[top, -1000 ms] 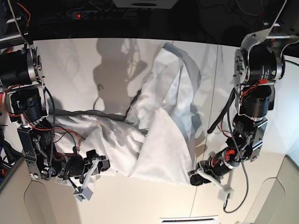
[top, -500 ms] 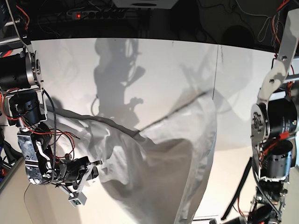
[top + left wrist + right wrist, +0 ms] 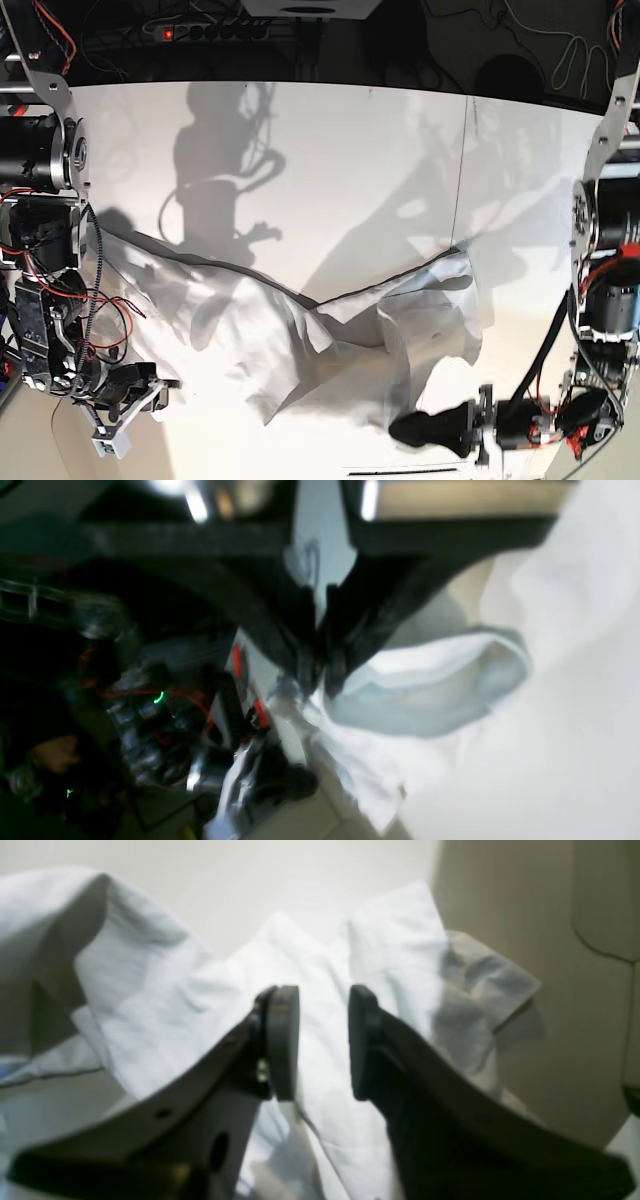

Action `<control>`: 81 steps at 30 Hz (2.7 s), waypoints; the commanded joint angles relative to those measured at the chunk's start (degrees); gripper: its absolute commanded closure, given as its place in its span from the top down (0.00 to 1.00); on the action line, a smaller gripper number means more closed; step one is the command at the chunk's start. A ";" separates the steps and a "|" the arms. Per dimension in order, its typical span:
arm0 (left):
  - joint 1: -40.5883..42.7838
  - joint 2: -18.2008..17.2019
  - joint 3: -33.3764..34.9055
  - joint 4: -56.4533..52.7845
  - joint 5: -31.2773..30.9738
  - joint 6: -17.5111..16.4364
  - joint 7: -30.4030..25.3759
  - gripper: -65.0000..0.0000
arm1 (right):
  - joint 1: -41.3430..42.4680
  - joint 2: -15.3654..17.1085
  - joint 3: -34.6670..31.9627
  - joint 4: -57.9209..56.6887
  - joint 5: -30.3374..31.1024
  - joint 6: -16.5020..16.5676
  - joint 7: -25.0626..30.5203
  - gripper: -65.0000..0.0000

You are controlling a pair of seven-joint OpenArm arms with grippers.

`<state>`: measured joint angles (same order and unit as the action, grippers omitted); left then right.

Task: Layout the t-shirt on the table in an organized manner, then fold the t-shirt properly
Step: 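Lift the shirt with both grippers and swing it up off the table, then stretch the shirt between the grippers and lay it flat on the table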

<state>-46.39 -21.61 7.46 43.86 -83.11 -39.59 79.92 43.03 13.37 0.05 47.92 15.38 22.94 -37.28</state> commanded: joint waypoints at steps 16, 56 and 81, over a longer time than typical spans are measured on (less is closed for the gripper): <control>32.54 -14.32 -0.31 46.18 -1.89 -0.41 0.02 0.00 | 0.90 2.01 0.20 -12.63 2.45 -2.10 6.69 0.26; 50.99 -26.56 -22.91 49.94 -1.89 -0.41 -8.81 0.27 | -3.21 4.59 0.20 -0.37 -4.35 -3.45 7.34 0.41; 58.53 -7.37 -28.24 49.90 5.51 -0.41 -14.08 0.27 | -16.11 18.18 7.23 6.03 15.43 4.61 -7.72 0.41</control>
<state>12.58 -28.08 -20.45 92.97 -76.40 -39.68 66.72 25.36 30.70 6.92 52.88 29.85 27.14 -46.04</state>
